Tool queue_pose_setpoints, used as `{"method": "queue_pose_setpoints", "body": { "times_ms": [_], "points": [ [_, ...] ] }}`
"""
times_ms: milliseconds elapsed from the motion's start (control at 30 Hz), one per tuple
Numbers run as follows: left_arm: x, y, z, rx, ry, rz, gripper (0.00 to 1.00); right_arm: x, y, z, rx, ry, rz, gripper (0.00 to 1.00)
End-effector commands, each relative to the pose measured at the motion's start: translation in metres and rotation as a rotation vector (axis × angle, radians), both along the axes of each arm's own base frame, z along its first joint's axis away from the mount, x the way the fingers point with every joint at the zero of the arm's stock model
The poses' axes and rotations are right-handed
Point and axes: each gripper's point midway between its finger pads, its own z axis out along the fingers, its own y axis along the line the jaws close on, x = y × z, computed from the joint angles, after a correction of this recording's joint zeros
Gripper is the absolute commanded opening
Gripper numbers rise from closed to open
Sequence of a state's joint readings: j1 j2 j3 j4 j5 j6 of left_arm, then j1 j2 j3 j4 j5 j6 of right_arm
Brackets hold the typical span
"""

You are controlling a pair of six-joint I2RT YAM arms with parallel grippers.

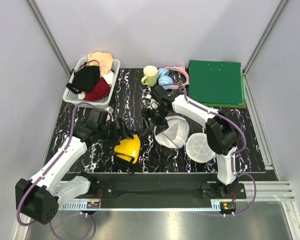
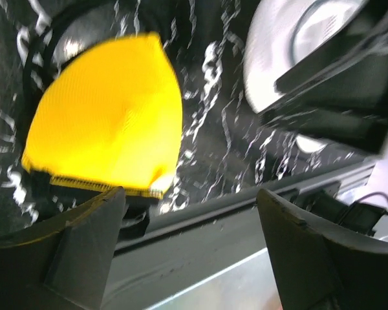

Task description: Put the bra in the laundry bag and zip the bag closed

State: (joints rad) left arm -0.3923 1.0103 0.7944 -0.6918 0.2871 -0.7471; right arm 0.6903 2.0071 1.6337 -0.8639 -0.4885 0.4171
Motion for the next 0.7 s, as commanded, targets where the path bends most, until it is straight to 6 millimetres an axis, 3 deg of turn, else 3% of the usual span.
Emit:
{"method": "queue_pose_setpoints", "body": {
  "times_ms": [0,33,100,200,233,333,500,667],
  "points": [
    [-0.016,0.006,0.004,0.002,0.061,-0.041,0.82,-0.009,0.000,0.012,0.036,-0.007,0.052,0.82],
    [-0.013,0.013,0.002,0.017,0.055,-0.019,0.76,-0.011,0.003,0.013,0.057,0.008,0.061,0.83],
    [-0.008,0.023,-0.001,0.037,0.068,0.028,0.72,-0.014,0.009,0.014,0.089,0.022,0.075,0.86],
    [-0.002,0.039,-0.011,0.000,0.129,0.124,0.81,-0.017,0.027,0.016,0.157,0.039,0.106,0.92],
    [0.000,0.047,-0.017,-0.028,0.174,0.183,0.86,-0.014,0.035,0.010,0.174,0.048,0.117,0.92],
    [-0.004,0.052,-0.039,-0.117,0.286,0.261,0.87,-0.005,0.046,-0.010,0.171,0.082,0.114,0.92],
    [-0.011,0.053,-0.058,-0.164,0.334,0.299,0.87,-0.006,0.052,-0.027,0.152,0.098,0.131,0.86],
    [-0.021,0.060,-0.079,-0.174,0.386,0.347,0.83,-0.036,0.058,-0.057,0.105,0.139,0.175,0.69]
  ]
}}
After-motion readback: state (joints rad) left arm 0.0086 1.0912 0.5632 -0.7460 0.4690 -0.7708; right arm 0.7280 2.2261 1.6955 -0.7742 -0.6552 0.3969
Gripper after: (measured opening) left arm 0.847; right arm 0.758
